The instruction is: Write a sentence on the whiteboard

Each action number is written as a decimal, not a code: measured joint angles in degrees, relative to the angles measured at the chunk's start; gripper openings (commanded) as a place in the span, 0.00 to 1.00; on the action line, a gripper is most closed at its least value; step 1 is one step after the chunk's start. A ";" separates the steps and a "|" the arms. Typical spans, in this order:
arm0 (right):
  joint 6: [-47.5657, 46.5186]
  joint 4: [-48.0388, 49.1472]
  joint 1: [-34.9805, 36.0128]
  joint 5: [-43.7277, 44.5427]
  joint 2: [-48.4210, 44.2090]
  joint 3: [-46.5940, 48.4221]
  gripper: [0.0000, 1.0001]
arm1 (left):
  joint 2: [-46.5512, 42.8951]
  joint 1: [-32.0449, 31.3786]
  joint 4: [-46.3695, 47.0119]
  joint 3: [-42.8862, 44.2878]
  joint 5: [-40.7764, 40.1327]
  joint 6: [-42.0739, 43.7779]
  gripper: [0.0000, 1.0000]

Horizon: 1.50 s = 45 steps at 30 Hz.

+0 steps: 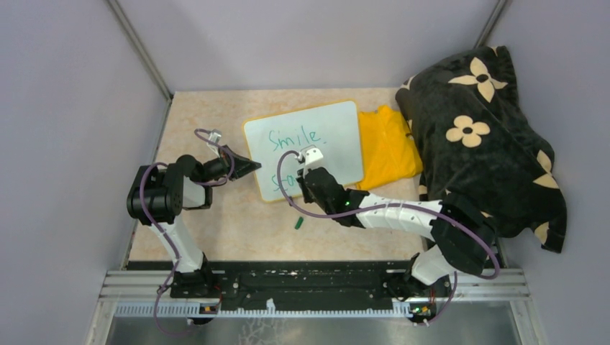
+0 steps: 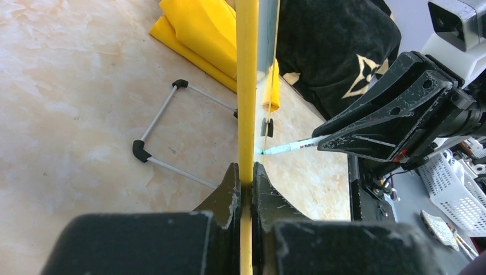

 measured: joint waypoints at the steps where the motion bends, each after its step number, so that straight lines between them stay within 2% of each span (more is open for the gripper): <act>1: 0.00 -0.02 -0.09 0.02 -0.24 -0.22 0.00 | 0.00 0.00 0.00 0.00 0.00 0.00 0.00; 9: -0.15 -0.22 -1.14 0.24 -3.28 -0.83 0.00 | 0.00 0.00 0.00 0.02 0.02 0.00 0.00; 34: -0.57 -0.24 -2.36 -0.22 -1.49 1.81 0.00 | 0.00 0.00 0.00 0.02 0.00 0.00 0.00; 45: 0.92 0.63 -2.49 -0.76 -2.21 -1.01 0.00 | 0.00 0.00 0.00 0.02 0.00 0.00 0.00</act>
